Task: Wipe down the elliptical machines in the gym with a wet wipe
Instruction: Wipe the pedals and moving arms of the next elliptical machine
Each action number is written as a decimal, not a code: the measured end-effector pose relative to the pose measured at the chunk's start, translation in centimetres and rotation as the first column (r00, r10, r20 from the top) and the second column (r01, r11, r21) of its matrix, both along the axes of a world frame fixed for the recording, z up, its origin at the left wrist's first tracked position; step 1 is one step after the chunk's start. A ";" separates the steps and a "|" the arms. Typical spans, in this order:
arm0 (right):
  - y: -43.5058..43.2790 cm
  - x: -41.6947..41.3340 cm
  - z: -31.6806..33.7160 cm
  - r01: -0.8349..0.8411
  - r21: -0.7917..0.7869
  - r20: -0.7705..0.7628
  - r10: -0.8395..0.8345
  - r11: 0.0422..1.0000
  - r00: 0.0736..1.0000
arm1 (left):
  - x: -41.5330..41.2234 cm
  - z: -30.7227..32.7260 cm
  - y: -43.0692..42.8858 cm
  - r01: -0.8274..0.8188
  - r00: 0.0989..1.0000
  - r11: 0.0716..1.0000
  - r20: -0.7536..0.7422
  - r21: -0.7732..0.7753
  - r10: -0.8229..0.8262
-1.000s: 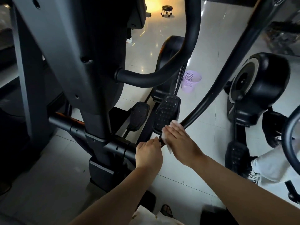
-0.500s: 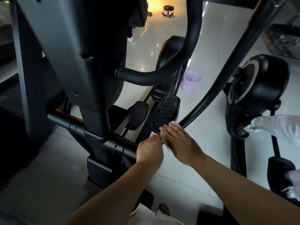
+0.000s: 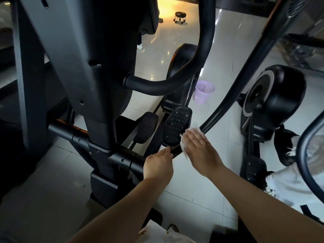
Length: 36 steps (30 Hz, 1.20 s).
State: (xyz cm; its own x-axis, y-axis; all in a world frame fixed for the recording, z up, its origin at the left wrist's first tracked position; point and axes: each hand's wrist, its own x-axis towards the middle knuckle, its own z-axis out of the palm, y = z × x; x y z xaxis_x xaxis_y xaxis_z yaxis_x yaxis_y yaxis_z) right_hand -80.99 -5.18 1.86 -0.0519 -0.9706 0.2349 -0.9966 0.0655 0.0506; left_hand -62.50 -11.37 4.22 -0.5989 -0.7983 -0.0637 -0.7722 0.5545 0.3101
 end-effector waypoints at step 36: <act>-1.1 -0.5 0.0 -0.073 -0.079 0.137 0.084 0.994 0.987 | -0.1 -1.7 0.1 -0.035 0.989 0.997 -0.149 -0.067 0.025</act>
State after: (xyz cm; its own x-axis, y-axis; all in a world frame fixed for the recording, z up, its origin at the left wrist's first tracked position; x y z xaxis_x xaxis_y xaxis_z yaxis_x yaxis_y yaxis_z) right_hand -81.49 -6.25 1.85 -0.0136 -0.9534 0.3015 -0.9957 -0.0147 -0.0917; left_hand -62.57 -11.30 2.54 -0.5733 -0.8155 0.0796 -0.7375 0.5559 0.3835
